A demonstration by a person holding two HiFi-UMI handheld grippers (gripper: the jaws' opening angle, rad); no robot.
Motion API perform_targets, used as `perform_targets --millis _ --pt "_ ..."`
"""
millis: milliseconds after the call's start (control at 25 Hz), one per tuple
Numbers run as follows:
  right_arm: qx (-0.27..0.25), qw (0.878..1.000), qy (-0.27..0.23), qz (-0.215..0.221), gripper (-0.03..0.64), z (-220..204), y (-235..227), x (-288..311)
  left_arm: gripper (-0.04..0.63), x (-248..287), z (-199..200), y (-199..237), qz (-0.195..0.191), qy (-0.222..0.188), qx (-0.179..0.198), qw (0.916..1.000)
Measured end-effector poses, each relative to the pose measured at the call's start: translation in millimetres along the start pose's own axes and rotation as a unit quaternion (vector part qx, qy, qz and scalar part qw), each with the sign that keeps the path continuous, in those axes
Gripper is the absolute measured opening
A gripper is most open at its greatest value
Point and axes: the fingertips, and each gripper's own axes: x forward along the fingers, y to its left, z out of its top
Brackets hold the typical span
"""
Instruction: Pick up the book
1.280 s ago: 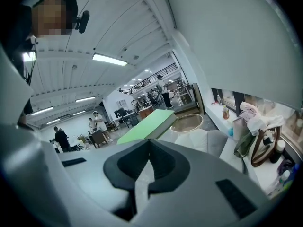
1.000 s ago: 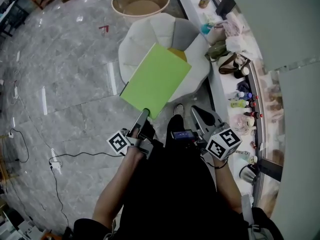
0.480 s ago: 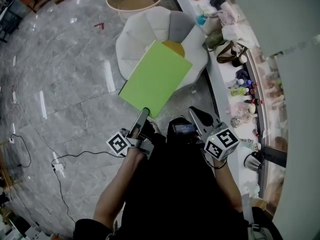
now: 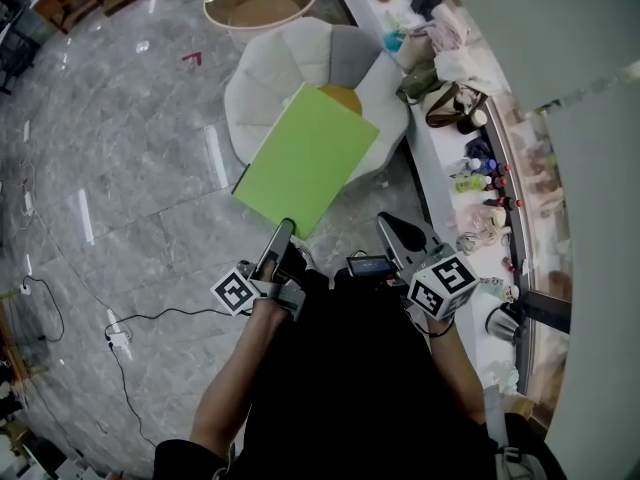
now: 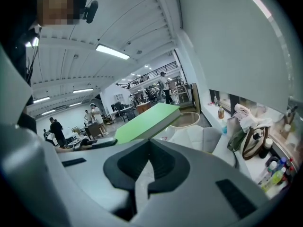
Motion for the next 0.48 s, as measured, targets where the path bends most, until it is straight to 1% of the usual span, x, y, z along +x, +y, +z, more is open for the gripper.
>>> perform_targets --millis 80,200,480 --pt "-0.004 1.0 0.002 -0.007 0.015 -0.6 -2.0 -1.2 0.146 0.5 -1.7 1.6 0.003 0.002 0.0 1.0" --pt "0.006 1.0 -0.004 -0.015 0.015 -4.4 -4.3 -5.6 0.146 -2.3 -5.9 5.2 0.013 0.007 0.004 0.9999" --pt "0.022 0.999 -0.012 -0.02 0.015 -10.2 6.5 -5.9 0.146 -11.8 0.6 7.6 0.015 0.009 -0.002 0.9998"
